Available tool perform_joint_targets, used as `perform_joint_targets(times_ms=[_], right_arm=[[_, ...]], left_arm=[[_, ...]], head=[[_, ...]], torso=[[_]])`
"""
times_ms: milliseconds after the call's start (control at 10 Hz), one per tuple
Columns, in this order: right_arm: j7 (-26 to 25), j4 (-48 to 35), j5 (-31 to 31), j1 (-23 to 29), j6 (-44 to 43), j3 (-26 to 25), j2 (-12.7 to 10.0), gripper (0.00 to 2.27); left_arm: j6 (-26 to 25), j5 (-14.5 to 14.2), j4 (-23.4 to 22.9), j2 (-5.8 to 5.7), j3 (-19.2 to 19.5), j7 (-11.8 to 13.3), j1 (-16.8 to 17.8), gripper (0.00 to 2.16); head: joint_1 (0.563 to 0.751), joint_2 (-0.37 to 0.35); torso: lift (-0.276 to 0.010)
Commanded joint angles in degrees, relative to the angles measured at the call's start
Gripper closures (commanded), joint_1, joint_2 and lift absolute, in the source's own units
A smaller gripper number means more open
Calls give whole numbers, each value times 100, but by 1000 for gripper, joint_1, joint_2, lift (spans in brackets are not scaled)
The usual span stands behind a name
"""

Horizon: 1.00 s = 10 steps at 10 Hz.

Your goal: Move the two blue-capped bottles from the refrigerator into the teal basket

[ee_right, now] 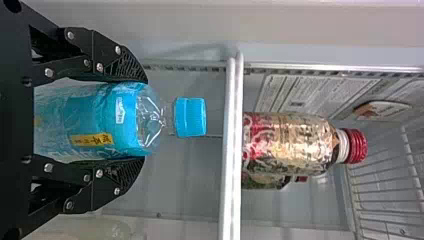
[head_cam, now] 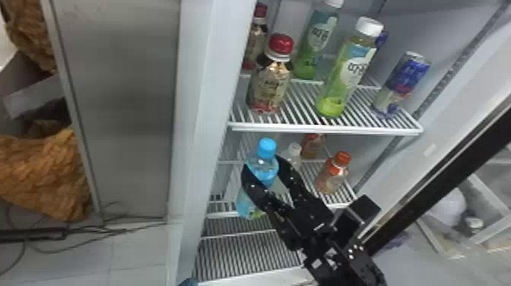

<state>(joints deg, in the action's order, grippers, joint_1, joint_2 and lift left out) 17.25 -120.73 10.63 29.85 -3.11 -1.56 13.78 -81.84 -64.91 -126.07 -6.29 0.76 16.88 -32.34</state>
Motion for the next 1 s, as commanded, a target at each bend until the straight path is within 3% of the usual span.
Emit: perform_joint_targets(times_ms=[0, 300, 900], right_arm=[[112, -281, 62, 264, 142, -108, 19, 650], [481, -745, 150, 671, 494, -248, 2, 650], [1280, -2292, 510, 1403, 2265, -679, -7, 648]], left_arm=[[0, -4, 0, -4, -6, 0, 0, 1159], [0, -4, 0, -12, -6, 0, 0, 1159], [-28, 13, 0, -30, -6, 0, 0, 1159]], head=[[695, -350], [695, -350], [695, -350]], torso=[[-168], [-168], [-168]])
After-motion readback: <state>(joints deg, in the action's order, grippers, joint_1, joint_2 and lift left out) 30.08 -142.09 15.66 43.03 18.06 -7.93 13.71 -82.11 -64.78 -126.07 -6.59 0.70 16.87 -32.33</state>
